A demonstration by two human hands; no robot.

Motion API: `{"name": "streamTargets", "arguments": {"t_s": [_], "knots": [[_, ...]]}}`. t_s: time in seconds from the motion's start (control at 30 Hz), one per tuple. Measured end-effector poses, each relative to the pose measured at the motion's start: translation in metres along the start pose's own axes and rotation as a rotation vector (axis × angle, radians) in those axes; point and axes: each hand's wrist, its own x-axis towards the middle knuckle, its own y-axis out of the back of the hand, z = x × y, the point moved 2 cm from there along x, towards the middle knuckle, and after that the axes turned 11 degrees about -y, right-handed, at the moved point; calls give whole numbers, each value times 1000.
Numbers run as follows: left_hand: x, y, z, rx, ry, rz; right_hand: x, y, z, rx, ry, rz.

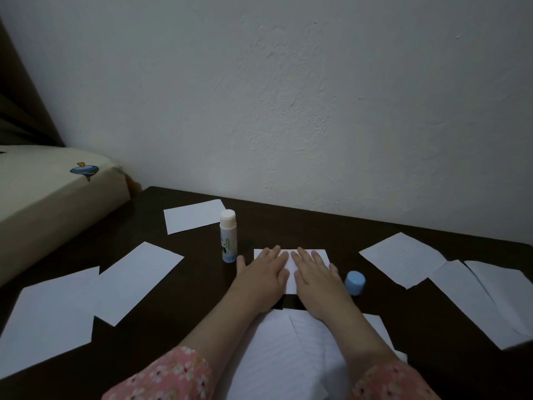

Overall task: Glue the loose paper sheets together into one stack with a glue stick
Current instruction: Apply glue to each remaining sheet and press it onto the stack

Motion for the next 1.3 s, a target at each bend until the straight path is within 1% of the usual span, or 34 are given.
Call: {"name": "streamTargets", "arguments": {"t_s": [0.2,0.33,0.4,0.53,0.6,0.67,0.73,0.8,0.93,1.1,1.23,1.3], "knots": [[-4,4,1,51,152,-3,0,-2,-2,54,-121,-12],[-3,2,3,73,210,-12,-3,-1,-1,91,-231,-7],[-2,2,3,83,225,-12,-4,0,-2,106,-248,-14],[-2,4,2,45,218,-22,-4,-1,-2,102,-242,-17],[-3,6,1,35,199,-30,-2,3,-1,80,-229,-48],[-5,10,4,74,126,-25,-2,9,0,55,-177,-81],[-8,13,9,120,-1,-25,-5,12,1,2,-77,-104],[-11,13,10,82,-71,-63,-9,10,3,-42,-14,-134],[-18,17,-1,-44,-34,-132,-14,5,10,-35,-44,-118],[-28,23,-10,-44,50,-168,-25,0,17,-10,-137,-69],[-28,25,-8,-43,98,-166,-27,3,16,11,-152,-77],[-25,24,-7,-40,118,-115,-26,6,16,16,-149,-108]]}}
